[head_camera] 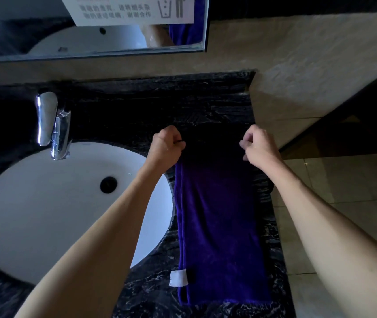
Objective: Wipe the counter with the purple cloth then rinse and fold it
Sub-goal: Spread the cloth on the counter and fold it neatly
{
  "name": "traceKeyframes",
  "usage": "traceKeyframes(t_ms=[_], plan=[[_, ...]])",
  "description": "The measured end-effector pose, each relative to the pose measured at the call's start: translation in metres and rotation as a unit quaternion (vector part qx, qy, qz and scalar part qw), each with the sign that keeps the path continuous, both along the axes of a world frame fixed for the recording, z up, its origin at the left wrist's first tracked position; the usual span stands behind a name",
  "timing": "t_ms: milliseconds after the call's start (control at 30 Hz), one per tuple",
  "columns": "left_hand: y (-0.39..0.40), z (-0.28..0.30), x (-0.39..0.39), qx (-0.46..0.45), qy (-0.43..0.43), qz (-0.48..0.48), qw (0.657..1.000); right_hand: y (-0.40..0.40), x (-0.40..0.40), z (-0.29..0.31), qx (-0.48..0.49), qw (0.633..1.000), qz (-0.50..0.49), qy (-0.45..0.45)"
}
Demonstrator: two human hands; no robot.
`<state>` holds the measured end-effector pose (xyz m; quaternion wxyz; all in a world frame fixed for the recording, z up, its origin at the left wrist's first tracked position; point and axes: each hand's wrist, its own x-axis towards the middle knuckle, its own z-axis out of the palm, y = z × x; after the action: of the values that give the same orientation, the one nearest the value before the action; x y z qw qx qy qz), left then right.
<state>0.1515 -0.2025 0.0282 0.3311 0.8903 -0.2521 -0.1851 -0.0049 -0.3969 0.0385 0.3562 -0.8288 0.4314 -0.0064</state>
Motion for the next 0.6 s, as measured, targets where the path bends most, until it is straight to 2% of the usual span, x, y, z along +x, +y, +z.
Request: traceKeyframes(t_ms=[67, 200, 367, 600], plan=[[0.007, 0.001, 0.001, -0.056, 0.004, 0.044, 0.997, -0.002, 0.0, 0.003, 0.013, 0.999, -0.018, -0.048], [0.016, -0.002, 0.005, -0.076, 0.03, 0.046, 0.996, -0.009, 0.002, 0.004, 0.046, 0.995, -0.013, -0.09], [0.009, 0.008, 0.014, -0.122, 0.014, 0.062, 0.991, -0.012, 0.008, 0.016, 0.084, 0.969, -0.098, -0.211], [0.002, 0.034, 0.01, -0.07, -0.082, 0.004, 0.994, -0.019, 0.007, 0.024, 0.106, 0.978, -0.05, -0.173]])
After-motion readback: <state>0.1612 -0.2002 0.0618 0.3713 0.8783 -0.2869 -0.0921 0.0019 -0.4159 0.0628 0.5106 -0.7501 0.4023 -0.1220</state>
